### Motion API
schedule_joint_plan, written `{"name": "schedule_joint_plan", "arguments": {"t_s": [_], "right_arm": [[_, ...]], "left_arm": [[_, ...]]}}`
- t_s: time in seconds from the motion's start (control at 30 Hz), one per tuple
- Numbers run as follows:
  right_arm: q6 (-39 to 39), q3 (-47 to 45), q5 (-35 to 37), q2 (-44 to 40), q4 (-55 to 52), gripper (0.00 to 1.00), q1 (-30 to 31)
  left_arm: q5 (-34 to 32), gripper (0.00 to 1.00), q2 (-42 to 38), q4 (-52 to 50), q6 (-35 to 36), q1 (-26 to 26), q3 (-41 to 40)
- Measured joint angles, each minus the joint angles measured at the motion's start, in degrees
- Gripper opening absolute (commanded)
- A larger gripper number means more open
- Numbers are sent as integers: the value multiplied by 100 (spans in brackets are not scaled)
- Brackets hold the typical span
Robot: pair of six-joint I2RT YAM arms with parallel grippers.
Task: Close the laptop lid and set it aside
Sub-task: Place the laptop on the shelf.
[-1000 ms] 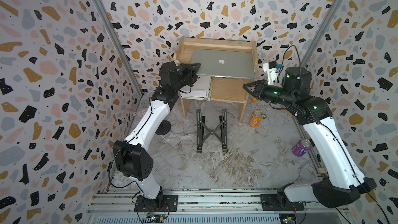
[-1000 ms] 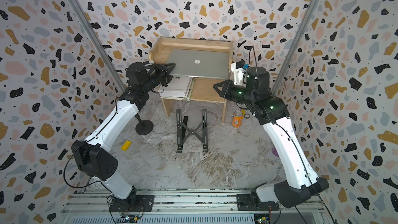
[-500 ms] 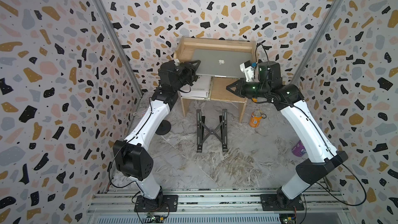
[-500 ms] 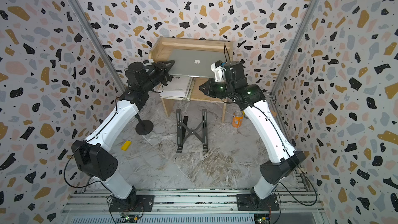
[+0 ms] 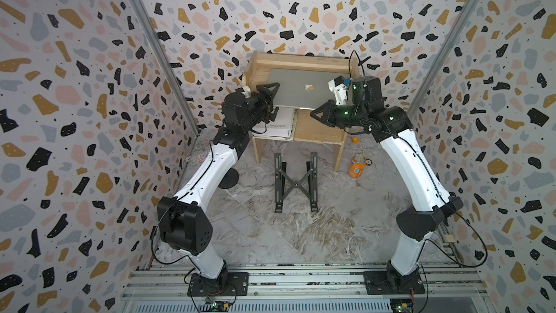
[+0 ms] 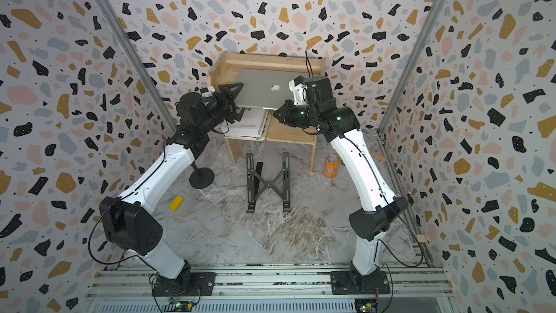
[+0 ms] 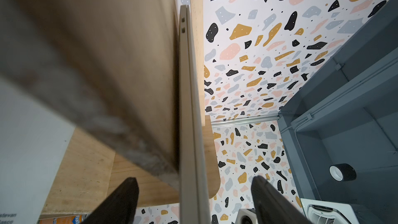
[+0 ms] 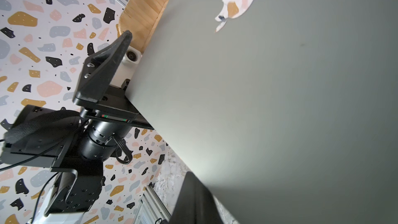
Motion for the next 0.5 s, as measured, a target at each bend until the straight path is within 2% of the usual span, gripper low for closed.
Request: {"name": "schedule_joint_plan", "arguments": {"t_s": [0.3,0.5], "right_arm": [[2,463,48,234,-133,5,0],[9,719,55,448,-203,5,44]], "left_arm": [[0,100,-319,7,-22,24,-516],[-9,100,-911,2,-22,68,-855]]}}
